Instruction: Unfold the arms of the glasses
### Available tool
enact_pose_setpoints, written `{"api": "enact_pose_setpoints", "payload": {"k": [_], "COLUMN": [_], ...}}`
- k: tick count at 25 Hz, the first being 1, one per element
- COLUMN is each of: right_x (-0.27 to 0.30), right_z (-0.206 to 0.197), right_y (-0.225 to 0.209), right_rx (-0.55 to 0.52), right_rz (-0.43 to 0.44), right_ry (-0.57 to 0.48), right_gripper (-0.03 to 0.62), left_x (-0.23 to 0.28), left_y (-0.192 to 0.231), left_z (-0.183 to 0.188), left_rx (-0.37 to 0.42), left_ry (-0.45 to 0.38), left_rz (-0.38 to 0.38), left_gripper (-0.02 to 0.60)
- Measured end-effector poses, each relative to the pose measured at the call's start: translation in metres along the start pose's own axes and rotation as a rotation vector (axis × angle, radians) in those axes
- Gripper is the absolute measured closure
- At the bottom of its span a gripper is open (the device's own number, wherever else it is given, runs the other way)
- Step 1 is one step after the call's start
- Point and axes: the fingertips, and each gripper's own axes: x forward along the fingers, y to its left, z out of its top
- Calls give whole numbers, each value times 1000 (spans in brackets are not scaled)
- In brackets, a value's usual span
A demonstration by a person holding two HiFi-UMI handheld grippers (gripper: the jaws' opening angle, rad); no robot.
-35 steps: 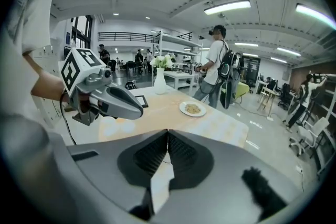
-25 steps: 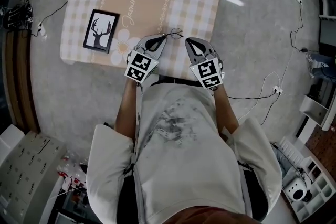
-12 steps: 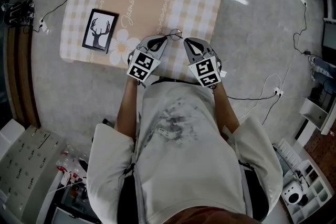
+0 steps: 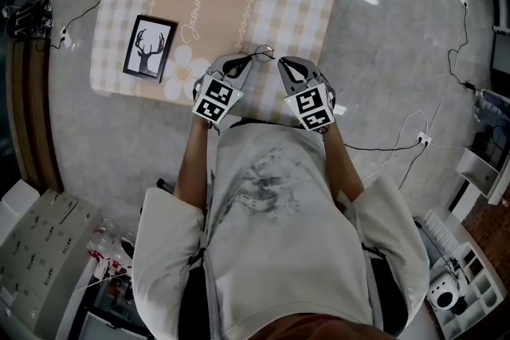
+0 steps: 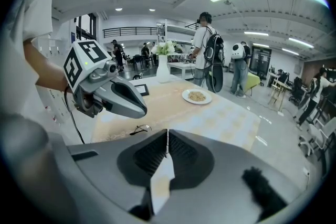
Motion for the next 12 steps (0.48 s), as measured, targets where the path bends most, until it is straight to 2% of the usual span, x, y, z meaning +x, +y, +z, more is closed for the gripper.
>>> {"api": "enact_pose_setpoints", "payload": {"k": [12], "right_x": [9], "right_z": [-6], "right_y": [-4], "right_rx": [2], "right_rz": [17], "right_ry": [20], "right_gripper": [577], "left_x": [16], "left_y": [1], "left_z": [-12], "left_rx": [23], "left_ry": [62], "left_rz": [-15], "left_gripper": [555]}}
